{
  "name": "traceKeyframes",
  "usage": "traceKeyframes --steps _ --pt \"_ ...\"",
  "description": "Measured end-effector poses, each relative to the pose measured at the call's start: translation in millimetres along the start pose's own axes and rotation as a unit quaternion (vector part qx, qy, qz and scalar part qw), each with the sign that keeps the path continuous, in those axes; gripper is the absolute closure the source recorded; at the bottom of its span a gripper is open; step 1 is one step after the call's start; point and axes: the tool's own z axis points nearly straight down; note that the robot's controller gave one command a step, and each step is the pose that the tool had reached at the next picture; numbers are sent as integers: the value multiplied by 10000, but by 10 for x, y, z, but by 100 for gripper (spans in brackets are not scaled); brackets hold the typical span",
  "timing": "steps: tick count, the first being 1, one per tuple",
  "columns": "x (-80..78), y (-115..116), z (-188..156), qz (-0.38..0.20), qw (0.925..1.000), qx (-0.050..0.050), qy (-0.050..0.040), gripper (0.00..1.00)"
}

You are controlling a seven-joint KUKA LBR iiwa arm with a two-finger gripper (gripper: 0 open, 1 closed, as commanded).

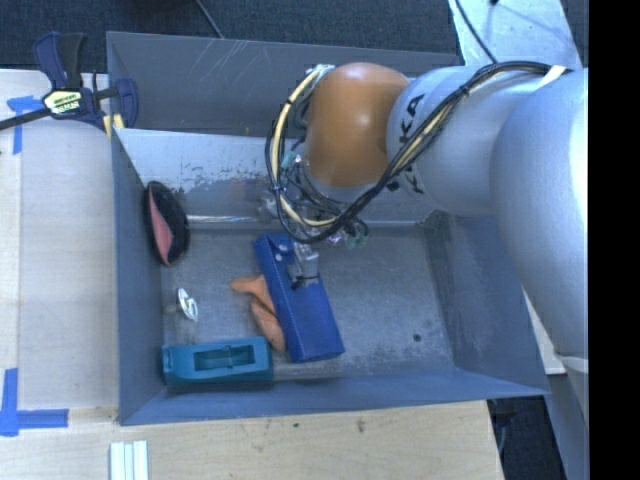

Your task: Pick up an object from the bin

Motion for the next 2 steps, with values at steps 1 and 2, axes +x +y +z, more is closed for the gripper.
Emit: traceKeyframes --steps 1,2 --pt "-13 -20 170 1134 9935 7 -70 100" --pt "-13 -20 171 1134 9935 7 -69 100"
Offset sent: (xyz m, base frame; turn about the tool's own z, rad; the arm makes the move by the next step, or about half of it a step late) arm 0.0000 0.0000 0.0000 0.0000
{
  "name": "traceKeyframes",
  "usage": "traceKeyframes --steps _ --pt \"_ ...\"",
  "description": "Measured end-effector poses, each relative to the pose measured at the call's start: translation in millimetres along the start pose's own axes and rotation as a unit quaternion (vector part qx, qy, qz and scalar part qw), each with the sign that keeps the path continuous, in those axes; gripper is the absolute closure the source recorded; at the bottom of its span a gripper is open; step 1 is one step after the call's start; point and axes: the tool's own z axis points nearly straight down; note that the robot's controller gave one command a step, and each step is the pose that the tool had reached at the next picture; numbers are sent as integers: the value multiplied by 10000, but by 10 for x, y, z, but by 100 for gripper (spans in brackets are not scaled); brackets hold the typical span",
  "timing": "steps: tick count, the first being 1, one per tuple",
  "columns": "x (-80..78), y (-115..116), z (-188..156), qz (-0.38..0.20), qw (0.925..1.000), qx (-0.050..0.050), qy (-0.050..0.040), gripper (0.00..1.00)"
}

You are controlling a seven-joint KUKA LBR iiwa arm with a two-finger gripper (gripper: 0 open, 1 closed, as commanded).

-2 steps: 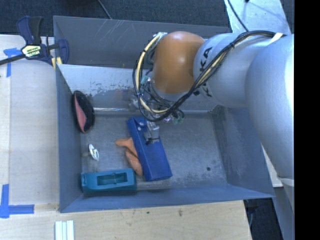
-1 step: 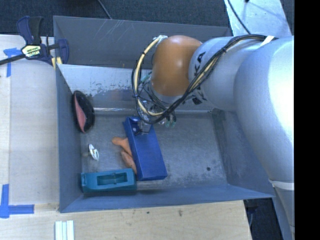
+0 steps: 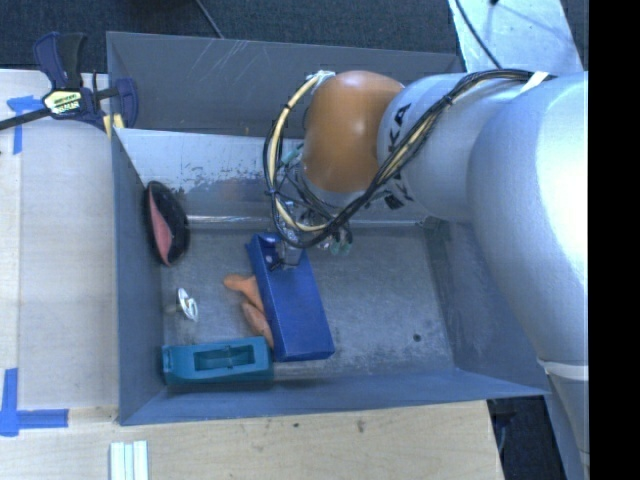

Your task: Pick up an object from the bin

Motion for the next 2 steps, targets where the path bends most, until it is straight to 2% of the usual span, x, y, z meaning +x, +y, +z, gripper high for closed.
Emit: traceKeyframes --steps 1,2 --pt "-34 -8 -667 3 10000 2 54 100" --pt "-3 -9 -234 3 10000 4 87 100"
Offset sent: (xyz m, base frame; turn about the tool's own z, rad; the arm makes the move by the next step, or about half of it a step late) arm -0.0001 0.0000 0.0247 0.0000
